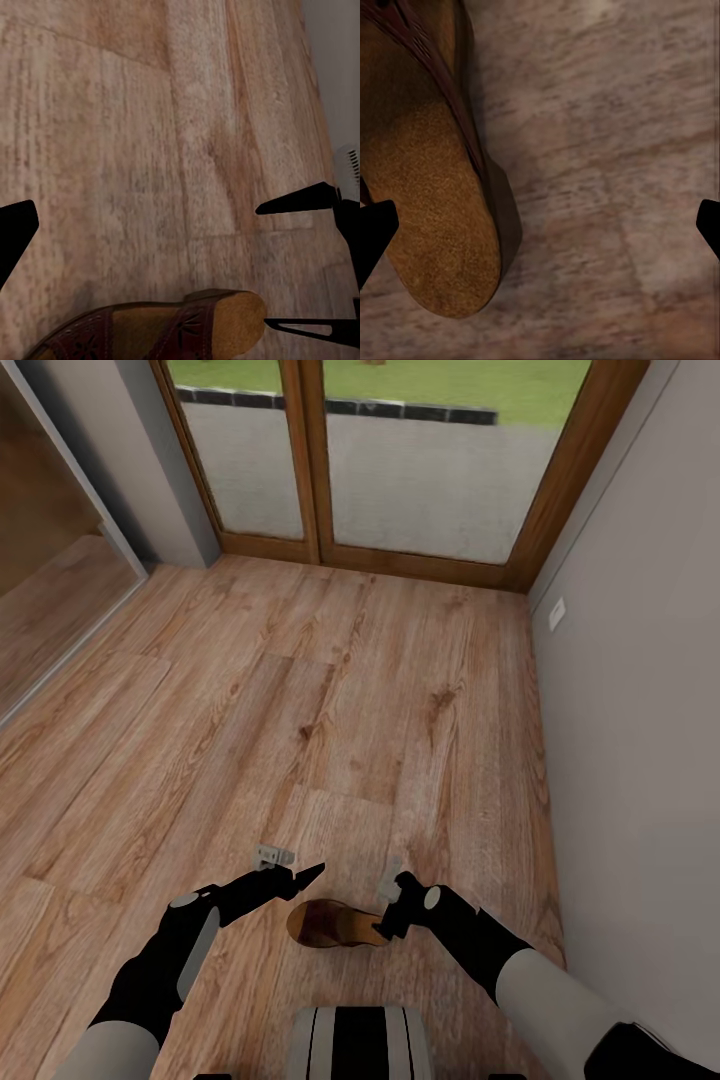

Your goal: Pick up the two gym shoes and the two sandals from the corridor floor and place them onto the hallstand (shoe rack) in the corridor, making sure they are on the rack and not on the floor. Arrange them so the two gym shoes are next to each other and the two sandals are next to each other.

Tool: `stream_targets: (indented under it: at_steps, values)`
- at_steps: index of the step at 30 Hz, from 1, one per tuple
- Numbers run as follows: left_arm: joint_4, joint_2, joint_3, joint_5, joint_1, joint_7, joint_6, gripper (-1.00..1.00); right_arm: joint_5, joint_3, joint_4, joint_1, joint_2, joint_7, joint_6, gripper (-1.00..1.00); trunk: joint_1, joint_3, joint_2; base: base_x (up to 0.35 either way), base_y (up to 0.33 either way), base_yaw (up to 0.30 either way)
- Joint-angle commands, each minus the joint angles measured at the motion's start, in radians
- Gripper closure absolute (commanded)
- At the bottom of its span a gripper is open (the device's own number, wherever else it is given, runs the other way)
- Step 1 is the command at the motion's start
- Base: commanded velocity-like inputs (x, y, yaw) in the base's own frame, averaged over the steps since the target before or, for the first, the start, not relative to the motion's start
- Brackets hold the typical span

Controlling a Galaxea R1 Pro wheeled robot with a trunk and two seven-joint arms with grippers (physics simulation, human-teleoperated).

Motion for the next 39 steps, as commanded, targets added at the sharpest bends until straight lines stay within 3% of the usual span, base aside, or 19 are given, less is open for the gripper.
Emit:
stream_targets:
  at_steps: [1, 17, 24, 39]
  values:
    - [0.000, 0.000, 0.001, 0.009, 0.000, -0.003, 0.010, -1.00, 0.010, 0.000, -0.001, 0.000, 0.000, 0.002, 0.004, -1.00, 0.000, -0.001, 0.000, 0.000, 0.000, 0.000]
    - [-0.001, 0.005, 0.001, 0.009, -0.001, -0.004, 0.010, -1.00, 0.010, 0.003, 0.003, 0.000, -0.001, 0.003, 0.004, -1.00, 0.000, -0.001, 0.000, 0.000, 0.000, 0.000]
    - [-0.001, 0.005, 0.001, 0.009, 0.000, -0.004, 0.010, -1.00, 0.010, 0.005, 0.005, 0.000, 0.000, 0.003, 0.004, -1.00, 0.003, -0.029, -0.002, 0.000, 0.000, 0.000]
    - [-0.001, 0.005, 0.001, 0.009, 0.000, -0.004, 0.010, -1.00, 0.010, 0.006, 0.005, 0.000, 0.000, 0.003, 0.004, -1.00, 0.004, -0.057, -0.003, 0.000, 0.000, 0.000]
